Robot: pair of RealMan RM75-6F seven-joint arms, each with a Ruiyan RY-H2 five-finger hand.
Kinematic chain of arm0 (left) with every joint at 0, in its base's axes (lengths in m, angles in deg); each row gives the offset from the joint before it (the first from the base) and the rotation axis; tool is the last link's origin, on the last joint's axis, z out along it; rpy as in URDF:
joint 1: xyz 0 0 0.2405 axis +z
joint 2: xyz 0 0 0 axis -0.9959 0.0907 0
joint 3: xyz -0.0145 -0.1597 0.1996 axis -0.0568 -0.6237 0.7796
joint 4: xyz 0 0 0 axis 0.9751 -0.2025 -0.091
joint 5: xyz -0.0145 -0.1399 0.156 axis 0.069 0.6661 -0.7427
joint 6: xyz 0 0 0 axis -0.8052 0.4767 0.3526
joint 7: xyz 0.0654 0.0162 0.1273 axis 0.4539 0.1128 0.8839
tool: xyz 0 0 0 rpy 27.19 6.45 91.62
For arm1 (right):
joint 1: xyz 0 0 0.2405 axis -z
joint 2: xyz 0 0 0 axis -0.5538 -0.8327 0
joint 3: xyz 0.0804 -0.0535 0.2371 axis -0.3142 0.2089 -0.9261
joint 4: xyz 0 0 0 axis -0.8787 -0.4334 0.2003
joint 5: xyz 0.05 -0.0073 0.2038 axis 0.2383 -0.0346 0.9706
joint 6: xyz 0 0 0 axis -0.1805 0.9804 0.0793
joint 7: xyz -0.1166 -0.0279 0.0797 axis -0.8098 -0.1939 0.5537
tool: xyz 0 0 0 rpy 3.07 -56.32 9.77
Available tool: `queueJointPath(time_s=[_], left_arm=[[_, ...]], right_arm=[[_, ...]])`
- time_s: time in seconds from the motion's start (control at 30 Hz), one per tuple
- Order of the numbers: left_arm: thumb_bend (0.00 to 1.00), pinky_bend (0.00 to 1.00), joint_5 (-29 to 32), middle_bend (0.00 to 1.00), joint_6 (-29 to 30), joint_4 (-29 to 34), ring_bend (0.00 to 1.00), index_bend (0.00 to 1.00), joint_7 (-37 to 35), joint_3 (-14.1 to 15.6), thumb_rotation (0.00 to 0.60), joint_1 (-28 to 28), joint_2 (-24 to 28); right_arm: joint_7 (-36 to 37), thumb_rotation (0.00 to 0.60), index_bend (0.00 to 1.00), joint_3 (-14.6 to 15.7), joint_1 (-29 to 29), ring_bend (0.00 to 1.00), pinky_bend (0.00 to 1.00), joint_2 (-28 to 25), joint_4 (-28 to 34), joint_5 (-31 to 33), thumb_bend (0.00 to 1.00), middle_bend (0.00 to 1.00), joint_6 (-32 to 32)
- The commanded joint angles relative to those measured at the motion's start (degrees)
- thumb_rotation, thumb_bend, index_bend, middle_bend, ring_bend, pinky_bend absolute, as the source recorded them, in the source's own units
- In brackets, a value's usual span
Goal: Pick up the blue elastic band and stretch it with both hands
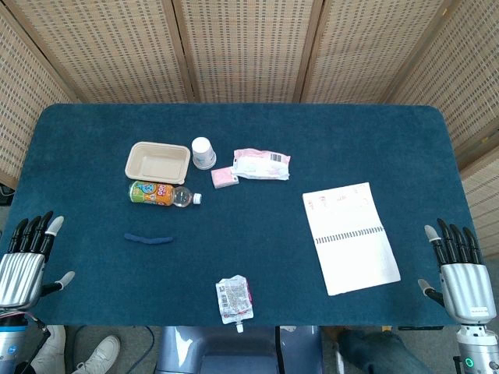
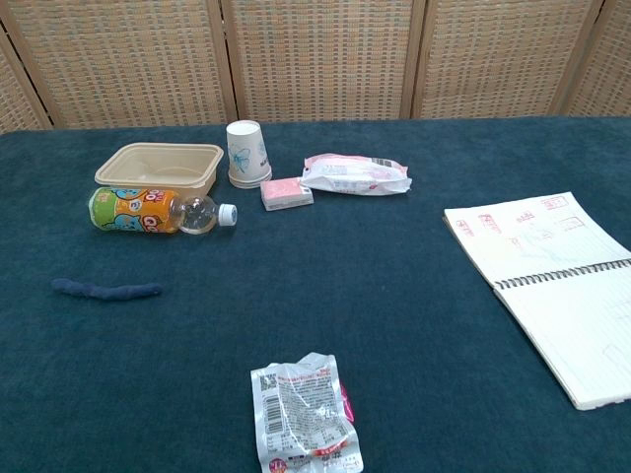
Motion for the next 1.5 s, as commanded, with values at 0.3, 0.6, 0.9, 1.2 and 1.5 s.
queueJointPath(time_s=[0.3,0.6,0.9,1.2,1.5], left_arm=[[0.00,0.00,2.3,0.00,-9.0,-9.4,0.00,0.06,-4.6,-2.3,0.600,-6.1,-6.1],[0.20,0.00,7.7,0.00,-18.7,-21.1,0.00,0.41,-2.4,-6.1,0.600,-13.9,-16.4],[0.28,0.00,13.3,0.00,-24.4,-25.8,0.00,0.43,1.9,-6.6,0.600,-17.0,-22.4],[0.33,0.00,15.2,0.00,-25.4,-27.1,0.00,0.44,2.4,-6.0,0.600,-17.7,-24.6],[0.38,0.00,16.9,0.00,-26.5,-27.6,0.00,0.46,4.9,-6.0,0.600,-19.0,-25.8]], right_arm=[[0.2,0.600,0.00,0.5,-0.3,0.00,0.00,0.2,0.4,-0.3,0.00,0.00,-1.1],[1.2,0.600,0.00,0.2,-1.0,0.00,0.00,0.4,0.0,1.5,0.00,0.00,-3.1],[1.8,0.600,0.00,0.6,-1.5,0.00,0.00,0.4,0.0,2.2,0.00,0.00,-4.8],[3.1,0.600,0.00,0.7,-1.5,0.00,0.00,-0.1,0.4,2.0,0.00,0.00,-4.8],[4.0,0.600,0.00,0.8,-1.5,0.00,0.00,-0.5,0.5,1.9,0.00,0.00,-4.6]])
